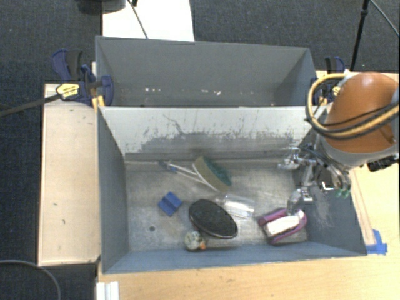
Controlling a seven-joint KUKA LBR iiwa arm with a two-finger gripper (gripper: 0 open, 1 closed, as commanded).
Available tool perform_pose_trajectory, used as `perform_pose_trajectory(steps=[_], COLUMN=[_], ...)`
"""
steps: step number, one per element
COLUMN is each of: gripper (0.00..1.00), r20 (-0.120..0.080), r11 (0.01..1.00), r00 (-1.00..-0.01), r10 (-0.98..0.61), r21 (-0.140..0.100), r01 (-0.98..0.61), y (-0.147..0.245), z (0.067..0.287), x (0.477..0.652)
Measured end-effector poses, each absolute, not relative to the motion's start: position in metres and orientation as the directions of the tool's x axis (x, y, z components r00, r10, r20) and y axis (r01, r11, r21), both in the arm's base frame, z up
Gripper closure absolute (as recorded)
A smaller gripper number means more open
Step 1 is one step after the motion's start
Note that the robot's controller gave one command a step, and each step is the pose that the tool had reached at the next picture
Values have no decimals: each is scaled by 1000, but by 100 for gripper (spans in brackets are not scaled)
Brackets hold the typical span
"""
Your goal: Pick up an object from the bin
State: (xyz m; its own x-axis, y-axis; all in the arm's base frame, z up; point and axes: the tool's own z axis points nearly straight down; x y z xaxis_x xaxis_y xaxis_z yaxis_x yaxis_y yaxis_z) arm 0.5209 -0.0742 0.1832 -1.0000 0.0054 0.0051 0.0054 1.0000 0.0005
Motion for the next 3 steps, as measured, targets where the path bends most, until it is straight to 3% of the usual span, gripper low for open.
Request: perform_pose_trajectory(steps=[1, 2, 3], gripper=[0, 100, 100], r20=[1, -1, -9], r11=[981, 980, 979], r00=[-981, -980, -979], r10=[-196, -201, -204], r21=[3, -1, -4], r01=[-196, -201, -204], y=[-106, -107, -116], z=[74, 76, 213], x=[501, 501, 499])
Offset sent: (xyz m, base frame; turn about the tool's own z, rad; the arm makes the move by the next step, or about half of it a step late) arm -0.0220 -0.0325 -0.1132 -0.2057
